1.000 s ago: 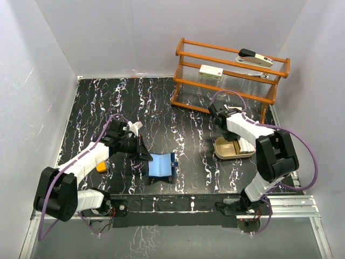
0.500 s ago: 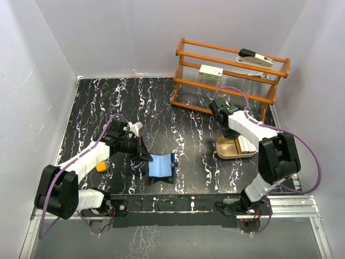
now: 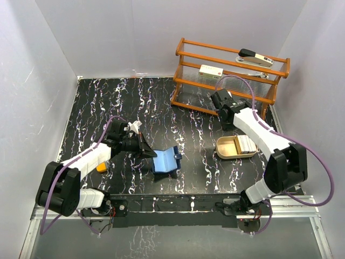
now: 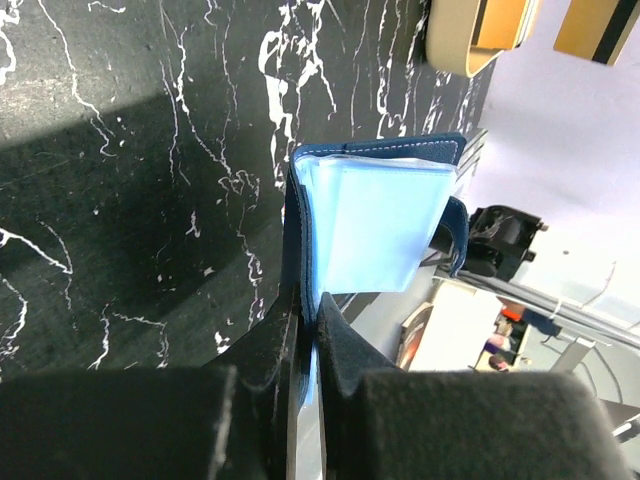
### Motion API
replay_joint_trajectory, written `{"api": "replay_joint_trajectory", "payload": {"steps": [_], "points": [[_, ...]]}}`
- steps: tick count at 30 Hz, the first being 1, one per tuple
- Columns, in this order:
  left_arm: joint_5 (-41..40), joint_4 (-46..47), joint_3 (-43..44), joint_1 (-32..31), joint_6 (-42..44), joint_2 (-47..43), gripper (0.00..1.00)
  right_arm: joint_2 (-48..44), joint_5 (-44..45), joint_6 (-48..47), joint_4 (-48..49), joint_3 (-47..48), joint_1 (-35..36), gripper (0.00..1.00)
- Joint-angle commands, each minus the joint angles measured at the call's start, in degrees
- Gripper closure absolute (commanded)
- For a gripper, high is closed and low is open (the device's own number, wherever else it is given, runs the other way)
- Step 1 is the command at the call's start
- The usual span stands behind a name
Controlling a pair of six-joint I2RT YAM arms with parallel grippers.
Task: Put the credit cards into the card holder
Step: Pick up the credit card from the storage box, then insert the credit card into the card holder.
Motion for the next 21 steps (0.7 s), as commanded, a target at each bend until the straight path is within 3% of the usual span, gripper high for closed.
{"api": "replay_joint_trajectory", "payload": {"steps": [1, 4, 13, 21], "points": [[2.7, 7.9, -1.5, -0.2, -7.4, -0.7, 1.00, -5.7, -2.8, 4.7, 0.4, 4.2, 5.8, 1.00], [1.7, 8.6, -2.0, -0.3, -8.2, -0.4, 1.00, -6.6, -3.6, 7.1, 1.5, 4.8, 10.0, 1.00], [0.5, 18.1, -5.4, -1.2, -13.2, 4.6, 1.00, -9.0, -17.6, 15.0, 13.2, 4.2, 22.8, 1.00], [-1.4, 17.9, -5.4, -2.7, -10.6, 9.5, 1.00, -9.8, -26.3, 27.9, 35.8, -6.9, 31.0, 1.00]]}}
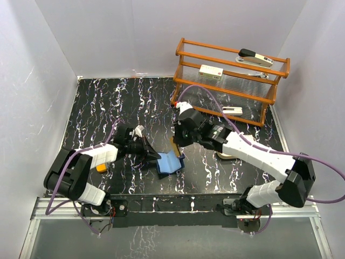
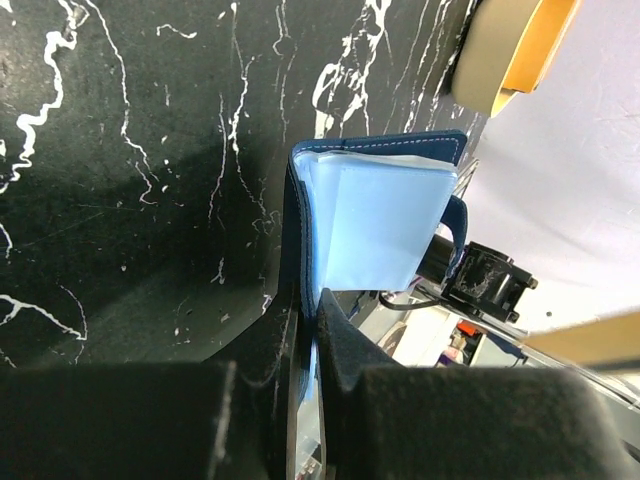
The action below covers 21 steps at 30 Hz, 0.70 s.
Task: Put the credit cards into the card holder
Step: Insert the credit card into the card holder.
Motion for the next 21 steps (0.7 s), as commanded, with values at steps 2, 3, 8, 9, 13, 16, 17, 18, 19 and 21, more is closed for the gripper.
{"api": "replay_joint_trajectory", "payload": {"steps": [2, 3, 8, 9, 13, 16, 17, 18, 19, 21], "points": [[1.5, 2.2, -0.4, -0.7, 0.2, 1.9, 1.00, 1.3, -7.6, 9.2, 17.8, -6.3, 2.5, 1.00], [1.7, 2.3, -0.2, -0.7, 0.4, 2.1, 1.00, 2.3, -7.2, 9.5, 18.3, -7.0, 2.5, 1.00], [-0.1, -3.2, 0.8, -0.8, 4.7, 2.7, 0.99, 6.6, -6.9, 9.6, 21.2, -10.7, 2.6, 1.00], [-0.6, -3.9, 0.8, -0.8, 5.3, 2.9, 0.97, 7.5, -7.1, 9.4, 21.4, -11.1, 2.6, 1.00], [-2.1, -6.6, 1.4, -0.8, 8.4, 4.3, 0.84, 10.7, -8.6, 6.6, 24.3, -14.6, 1.0, 1.00], [-4.3, -10.7, 3.2, -0.8, 11.4, 5.0, 0.78, 12.6, -13.6, 5.4, 26.5, -17.1, -1.9, 1.00], [-5.0, -11.5, 3.4, -0.7, 12.0, 5.0, 0.76, 13.2, -13.7, 5.2, 26.2, -17.1, -2.1, 1.00], [-5.5, -11.8, 3.4, -0.8, 12.4, 4.8, 0.75, 13.8, -13.5, 5.1, 25.5, -17.0, -2.1, 1.00], [-5.7, -12.0, 3.2, -0.8, 12.6, 4.7, 0.75, 14.3, -13.3, 5.1, 25.2, -17.0, -2.2, 1.00], [-5.9, -12.2, 3.0, -0.8, 13.1, 4.5, 0.74, 15.0, -13.4, 5.3, 25.0, -17.7, -2.8, 1.00]]}}
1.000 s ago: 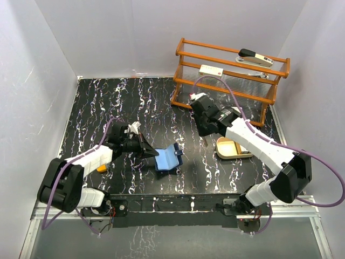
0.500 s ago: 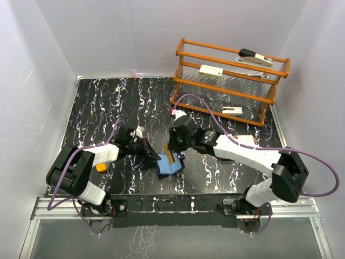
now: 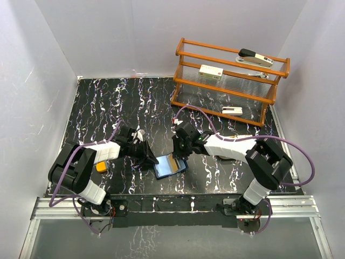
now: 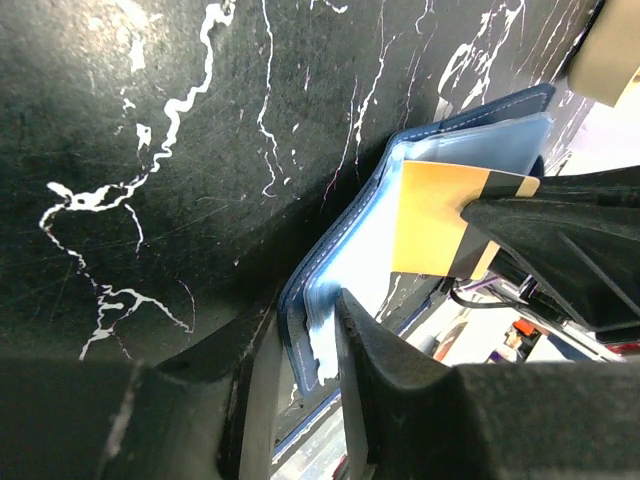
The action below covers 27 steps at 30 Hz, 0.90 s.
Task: Put the credit cards into the card holder
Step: Insert the credit card into the card holder.
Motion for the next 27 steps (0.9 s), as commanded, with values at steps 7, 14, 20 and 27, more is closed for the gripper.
{"api": "replay_joint_trajectory", "payload": {"steps": [7, 14, 20, 27], "points": [[-2.3, -6.0, 1.8, -0.3, 4.4, -1.9, 0.74, 0.9, -0.3, -2.0, 4.2, -3.6, -2.2, 1.00], [-4.4, -8.2, 1.4, -0.3, 4.4, -5.4, 0.93, 2.4, -1.5, -1.4, 4.3, -4.2, -3.0, 1.00], [-4.0, -7.2, 1.1, -0.3, 5.0, -4.3, 1.00, 0.7, -2.7, -0.9, 3.8, -4.6, -3.0, 1.00], [-5.5, -8.8, 1.8, -0.3, 7.4, -1.5, 1.00, -1.3, -10.3, 2.5, 4.1, -4.5, -3.5, 1.00]]}}
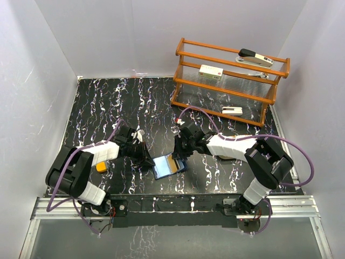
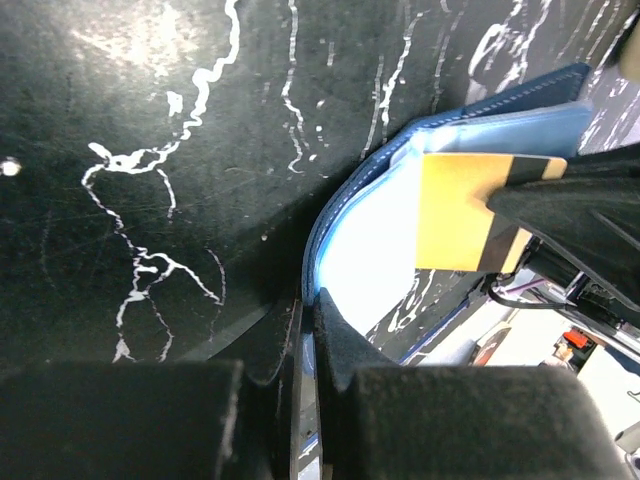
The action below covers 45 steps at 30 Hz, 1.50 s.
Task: Put the credit cards into the card holder
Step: Insert the credit card into the card holder.
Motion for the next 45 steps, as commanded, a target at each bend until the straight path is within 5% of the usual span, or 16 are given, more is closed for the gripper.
{"api": "replay_joint_trajectory", "payload": {"steps": [1, 17, 31, 45], "points": [[-1.9, -3.1, 0.9, -0.2, 2.1, 2.0, 1.00, -1.9, -2.6, 0.8, -1.8, -1.4, 0.0, 1.00], [-4.3, -7.9, 2.8, -0.6, 3.4, 2.5, 1.00, 2.0, -12.1, 5.6, 4.8, 0.8, 0.0, 1.00], [-4.6, -8.9, 5.0, -1.1, 4.4, 3.2, 1.00, -6.4, -5.0, 5.6, -4.0, 4.6, -0.1, 1.00], [-2.3, -4.8, 3.6, -1.2, 2.8, 3.9, 1.00, -1.1, -6.2, 5.7, 5.3, 1.4, -0.1, 1.00]]}}
